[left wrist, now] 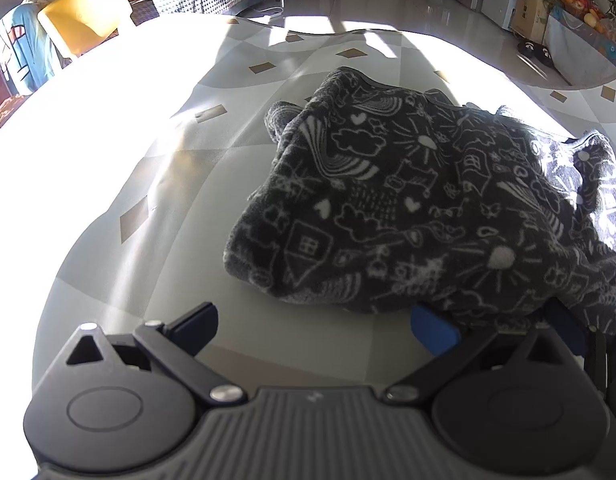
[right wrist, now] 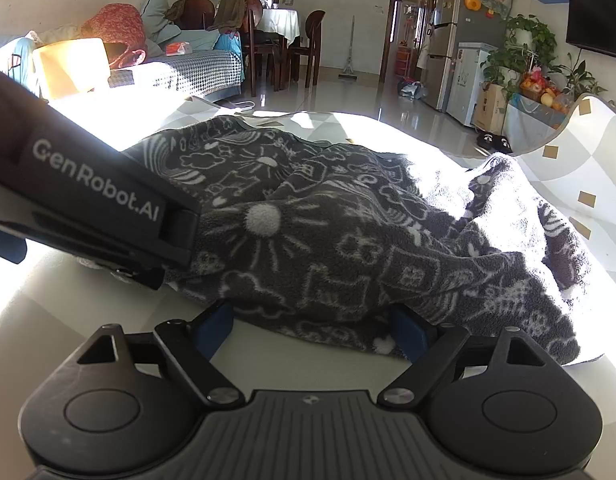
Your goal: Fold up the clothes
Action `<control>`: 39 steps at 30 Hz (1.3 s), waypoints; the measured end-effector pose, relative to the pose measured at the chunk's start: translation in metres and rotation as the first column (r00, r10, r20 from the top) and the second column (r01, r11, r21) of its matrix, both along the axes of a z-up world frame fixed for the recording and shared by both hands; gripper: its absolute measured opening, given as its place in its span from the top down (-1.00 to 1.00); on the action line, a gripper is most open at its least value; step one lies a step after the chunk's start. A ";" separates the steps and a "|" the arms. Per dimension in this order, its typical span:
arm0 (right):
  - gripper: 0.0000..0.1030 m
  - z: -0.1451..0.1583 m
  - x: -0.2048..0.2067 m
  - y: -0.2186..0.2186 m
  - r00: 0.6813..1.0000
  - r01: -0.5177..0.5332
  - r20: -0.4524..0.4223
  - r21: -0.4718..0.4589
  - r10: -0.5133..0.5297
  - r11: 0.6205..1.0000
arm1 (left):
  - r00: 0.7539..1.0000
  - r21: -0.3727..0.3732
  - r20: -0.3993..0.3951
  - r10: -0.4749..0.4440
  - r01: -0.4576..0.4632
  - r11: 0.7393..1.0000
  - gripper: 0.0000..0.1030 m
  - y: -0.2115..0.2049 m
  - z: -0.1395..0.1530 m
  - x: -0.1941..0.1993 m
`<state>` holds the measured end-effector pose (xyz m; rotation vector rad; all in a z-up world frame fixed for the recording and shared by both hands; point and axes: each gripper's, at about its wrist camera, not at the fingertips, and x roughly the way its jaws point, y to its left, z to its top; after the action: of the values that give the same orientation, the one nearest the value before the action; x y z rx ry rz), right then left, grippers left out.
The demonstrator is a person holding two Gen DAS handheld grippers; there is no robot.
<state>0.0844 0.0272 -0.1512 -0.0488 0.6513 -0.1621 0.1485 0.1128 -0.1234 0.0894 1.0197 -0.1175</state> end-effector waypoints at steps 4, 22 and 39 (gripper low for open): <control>-0.66 -0.001 0.000 0.000 1.000 0.000 0.001 0.000 0.000 1.000 | 1.000 -0.008 0.018 -0.015 0.015 1.000 -0.99 -0.002 0.003 -0.002; -0.67 -0.003 0.002 0.002 1.000 -0.003 0.001 -0.001 0.003 1.000 | 0.999 0.041 0.015 -0.038 0.037 0.998 -0.93 -0.013 -0.004 -0.001; -0.92 -0.007 0.011 -0.009 1.000 0.007 -0.020 0.071 -0.005 0.997 | 0.996 0.097 0.076 -0.048 0.041 0.994 -1.00 -0.017 0.003 -0.011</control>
<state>0.0951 0.0179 -0.1586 0.0204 0.6770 -0.1440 0.1377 0.0957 -0.1208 0.2020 0.9448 -0.1052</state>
